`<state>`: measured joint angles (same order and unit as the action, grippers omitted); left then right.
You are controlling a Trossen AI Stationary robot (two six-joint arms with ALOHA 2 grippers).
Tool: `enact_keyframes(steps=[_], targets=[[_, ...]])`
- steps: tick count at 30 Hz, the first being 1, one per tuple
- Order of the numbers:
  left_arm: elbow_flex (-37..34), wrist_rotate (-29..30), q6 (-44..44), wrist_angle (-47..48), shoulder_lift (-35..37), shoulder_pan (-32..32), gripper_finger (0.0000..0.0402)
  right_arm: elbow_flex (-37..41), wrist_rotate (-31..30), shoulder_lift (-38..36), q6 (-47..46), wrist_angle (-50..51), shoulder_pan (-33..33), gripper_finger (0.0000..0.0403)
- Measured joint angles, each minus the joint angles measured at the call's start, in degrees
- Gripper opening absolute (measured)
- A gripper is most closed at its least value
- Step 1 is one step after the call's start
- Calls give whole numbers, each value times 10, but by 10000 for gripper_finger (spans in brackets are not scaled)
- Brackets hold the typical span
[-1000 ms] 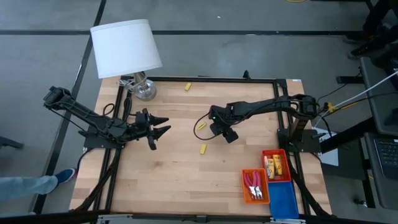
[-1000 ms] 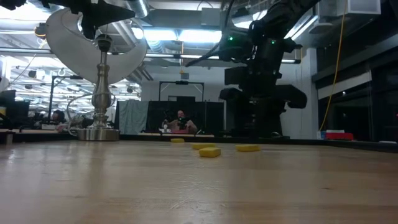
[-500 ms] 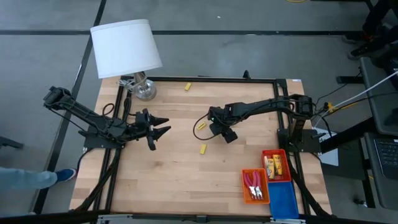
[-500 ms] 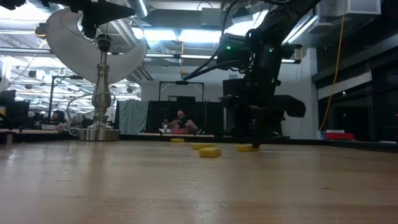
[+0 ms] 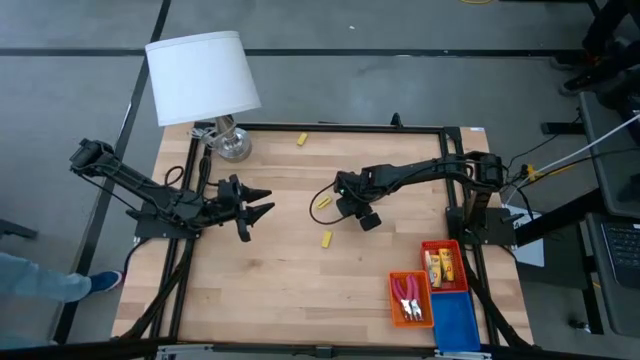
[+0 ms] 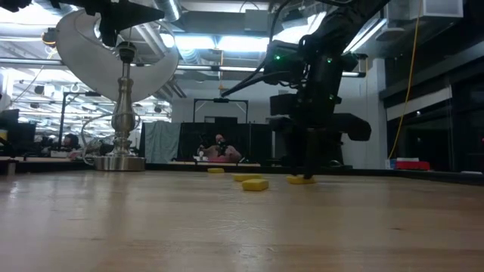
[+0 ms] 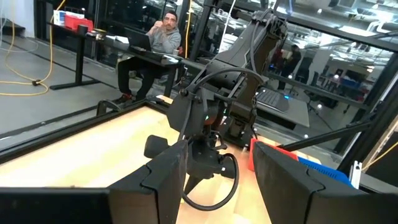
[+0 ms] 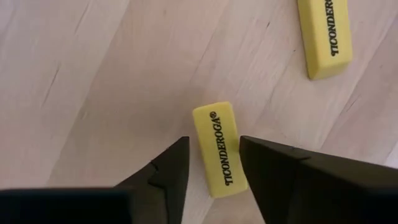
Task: Pick & Place School Supplies
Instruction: Put the yellow eraser into the blue basket
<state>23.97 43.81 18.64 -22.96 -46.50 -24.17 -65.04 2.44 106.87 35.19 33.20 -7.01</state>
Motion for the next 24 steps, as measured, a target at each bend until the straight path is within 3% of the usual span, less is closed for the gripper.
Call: enact_keyframes(steps=[9,24], targets=[[0,0,2,0,0,-1,180,0,1,0,-2,-3,0,108],[0,0,6,0,0,-1,180,-4,3,26,-2,2,-1,170]])
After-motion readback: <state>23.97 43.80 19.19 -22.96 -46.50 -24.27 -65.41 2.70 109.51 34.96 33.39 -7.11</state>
